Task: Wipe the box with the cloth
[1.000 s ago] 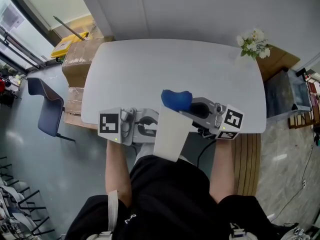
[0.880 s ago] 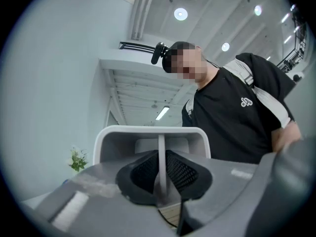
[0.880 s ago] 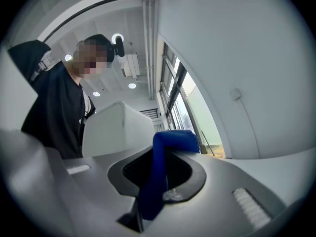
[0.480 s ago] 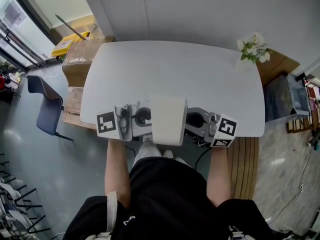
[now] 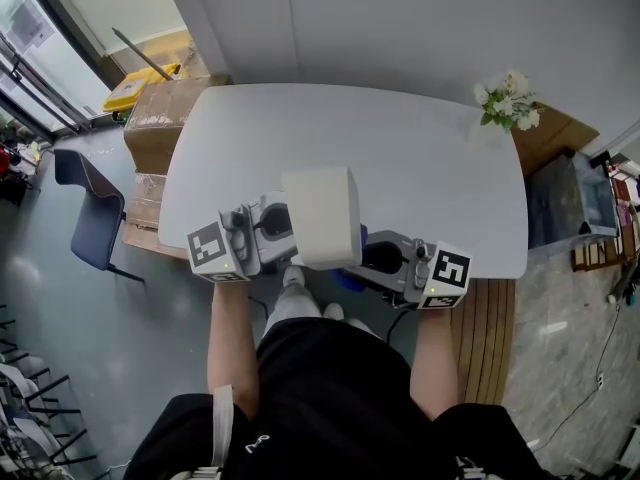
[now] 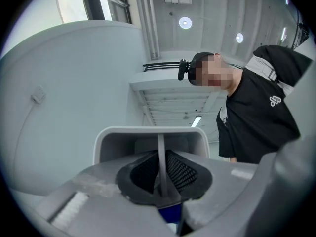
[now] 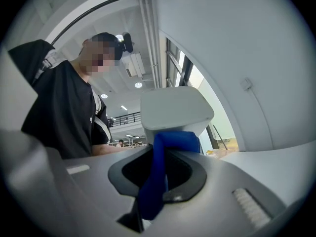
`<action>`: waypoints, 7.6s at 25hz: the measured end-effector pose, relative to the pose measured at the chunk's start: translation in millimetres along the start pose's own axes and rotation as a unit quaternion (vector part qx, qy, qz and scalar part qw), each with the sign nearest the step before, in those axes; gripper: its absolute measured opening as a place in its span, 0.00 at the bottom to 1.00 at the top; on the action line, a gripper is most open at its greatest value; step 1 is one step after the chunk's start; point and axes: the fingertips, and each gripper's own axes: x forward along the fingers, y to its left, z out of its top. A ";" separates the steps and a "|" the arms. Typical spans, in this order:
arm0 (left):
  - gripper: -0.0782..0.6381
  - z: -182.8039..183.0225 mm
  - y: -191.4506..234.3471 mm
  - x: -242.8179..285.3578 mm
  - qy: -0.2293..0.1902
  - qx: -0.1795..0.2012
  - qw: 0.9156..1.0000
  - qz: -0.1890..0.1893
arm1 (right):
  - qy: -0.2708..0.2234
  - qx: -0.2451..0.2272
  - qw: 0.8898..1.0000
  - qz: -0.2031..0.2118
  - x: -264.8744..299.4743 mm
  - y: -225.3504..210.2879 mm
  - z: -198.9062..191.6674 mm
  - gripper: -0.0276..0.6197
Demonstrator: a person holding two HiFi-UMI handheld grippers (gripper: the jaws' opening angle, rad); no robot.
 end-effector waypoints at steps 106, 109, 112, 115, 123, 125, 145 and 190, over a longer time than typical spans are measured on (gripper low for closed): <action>0.18 -64.7 25.3 -41.4 0.142 0.001 0.982 0.123 | -0.091 -0.123 0.971 -0.183 -6.4 -20.8 94.5 0.13; 0.18 -79.3 27.0 -40.4 0.191 0.013 0.974 0.126 | -0.099 -0.123 0.966 -0.204 -8.6 -31.5 94.3 0.13; 0.18 -94.4 28.2 -40.1 0.240 0.018 0.963 0.118 | -0.110 -0.120 0.962 -0.221 -9.0 -42.6 95.5 0.13; 0.18 -112.5 31.6 -41.0 0.296 0.021 0.949 0.112 | -0.120 -0.114 0.958 -0.236 -11.1 -54.3 98.0 0.13; 0.18 -165.5 44.5 -50.5 0.405 0.019 0.910 0.083 | -0.137 -0.105 0.943 -0.286 -24.8 -85.0 100.9 0.13; 0.18 -177.6 48.5 -52.9 0.427 0.014 0.901 0.075 | -0.137 -0.101 0.940 -0.296 -27.8 -91.8 99.5 0.13; 0.18 -296.3 89.6 -112.6 0.658 0.001 0.753 -0.006 | -0.114 -0.081 0.917 -0.374 -28.0 -175.0 88.6 0.13; 0.18 -98.7 142.9 -53.5 0.302 0.046 0.866 0.396 | -0.034 -0.140 0.900 -0.413 7.0 -153.4 95.2 0.13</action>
